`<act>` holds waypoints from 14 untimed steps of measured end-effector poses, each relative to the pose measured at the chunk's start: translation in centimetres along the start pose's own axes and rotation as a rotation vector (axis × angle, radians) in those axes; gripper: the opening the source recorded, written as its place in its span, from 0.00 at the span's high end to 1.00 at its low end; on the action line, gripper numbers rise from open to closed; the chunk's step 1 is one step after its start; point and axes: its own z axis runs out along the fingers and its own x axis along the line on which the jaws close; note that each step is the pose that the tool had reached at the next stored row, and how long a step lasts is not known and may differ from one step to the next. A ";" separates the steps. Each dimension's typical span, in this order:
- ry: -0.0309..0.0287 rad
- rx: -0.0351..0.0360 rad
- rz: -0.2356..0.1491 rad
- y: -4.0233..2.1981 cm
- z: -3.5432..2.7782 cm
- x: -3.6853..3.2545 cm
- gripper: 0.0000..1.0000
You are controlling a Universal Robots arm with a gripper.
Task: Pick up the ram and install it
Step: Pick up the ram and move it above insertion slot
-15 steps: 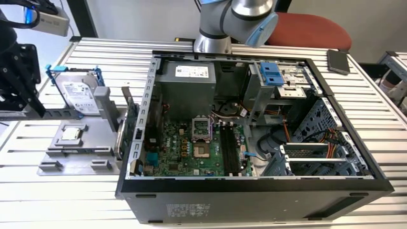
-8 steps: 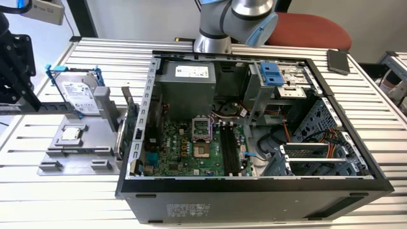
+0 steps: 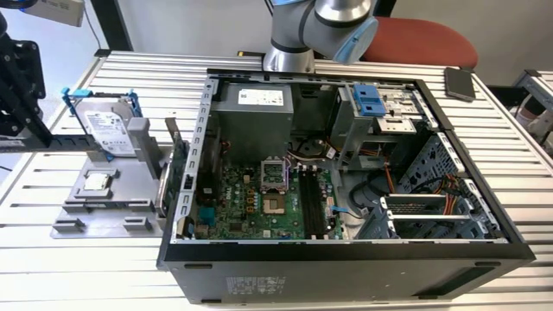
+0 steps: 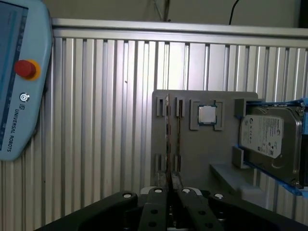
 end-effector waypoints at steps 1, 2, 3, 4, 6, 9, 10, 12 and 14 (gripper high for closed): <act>0.0003 -0.0003 0.000 -0.13 -0.02 0.00 1.00; 0.0002 -0.0003 0.000 -0.31 -0.01 0.01 1.00; 0.0000 -0.0001 0.000 -0.54 0.00 0.01 1.00; 0.0001 -0.0004 0.000 -0.82 -0.01 0.02 1.00; 0.0000 -0.0007 0.000 -1.42 0.00 0.03 1.00; -0.0001 -0.0026 0.000 -2.54 0.00 0.05 1.00; 0.0000 -0.0039 0.000 -2.93 -0.01 0.06 1.00; -0.0001 -0.0069 0.000 -3.68 -0.01 0.08 1.00; -0.0003 -0.0097 0.000 -4.41 0.00 0.10 1.00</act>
